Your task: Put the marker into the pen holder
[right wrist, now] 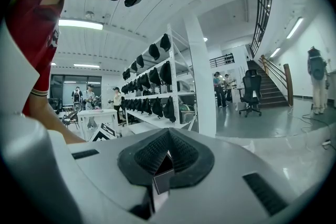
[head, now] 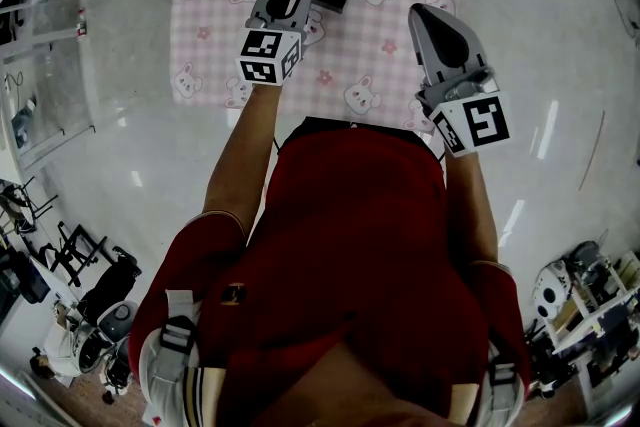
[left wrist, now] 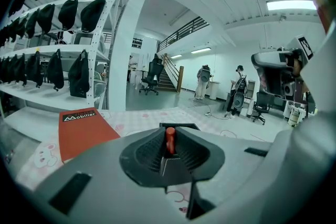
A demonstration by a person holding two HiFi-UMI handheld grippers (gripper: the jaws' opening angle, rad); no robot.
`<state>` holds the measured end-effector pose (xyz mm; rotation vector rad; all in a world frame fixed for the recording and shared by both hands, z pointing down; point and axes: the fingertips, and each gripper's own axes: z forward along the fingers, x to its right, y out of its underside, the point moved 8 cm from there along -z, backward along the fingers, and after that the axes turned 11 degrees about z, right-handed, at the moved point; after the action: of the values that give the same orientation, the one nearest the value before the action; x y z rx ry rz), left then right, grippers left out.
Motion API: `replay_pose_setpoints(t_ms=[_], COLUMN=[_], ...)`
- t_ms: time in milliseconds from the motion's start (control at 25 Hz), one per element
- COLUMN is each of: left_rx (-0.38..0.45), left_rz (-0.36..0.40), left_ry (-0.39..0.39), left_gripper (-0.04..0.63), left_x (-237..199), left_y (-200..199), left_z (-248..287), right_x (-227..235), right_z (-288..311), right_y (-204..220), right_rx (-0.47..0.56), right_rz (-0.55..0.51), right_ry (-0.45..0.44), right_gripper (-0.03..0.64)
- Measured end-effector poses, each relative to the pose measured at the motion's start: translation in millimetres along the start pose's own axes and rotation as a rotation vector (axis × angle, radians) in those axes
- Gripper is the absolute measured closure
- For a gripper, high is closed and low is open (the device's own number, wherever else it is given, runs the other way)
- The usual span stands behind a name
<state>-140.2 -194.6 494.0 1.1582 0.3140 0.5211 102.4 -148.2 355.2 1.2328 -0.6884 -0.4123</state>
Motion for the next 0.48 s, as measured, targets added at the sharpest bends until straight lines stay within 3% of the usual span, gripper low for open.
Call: replay_pose_setpoints(t_ms=[480], left_rx=[-0.017], left_rz=[0.006], left_ry=[0.011], left_gripper=[0.541], left_x=[1.6], left_y=[3.3], left_z=[-3.0], right_x=[-1.0], right_z=[-2.3], right_y=[1.7], right_rx=[-0.005], right_rz=[0.003], right_ry=[0.003], right_gripper=[0.618])
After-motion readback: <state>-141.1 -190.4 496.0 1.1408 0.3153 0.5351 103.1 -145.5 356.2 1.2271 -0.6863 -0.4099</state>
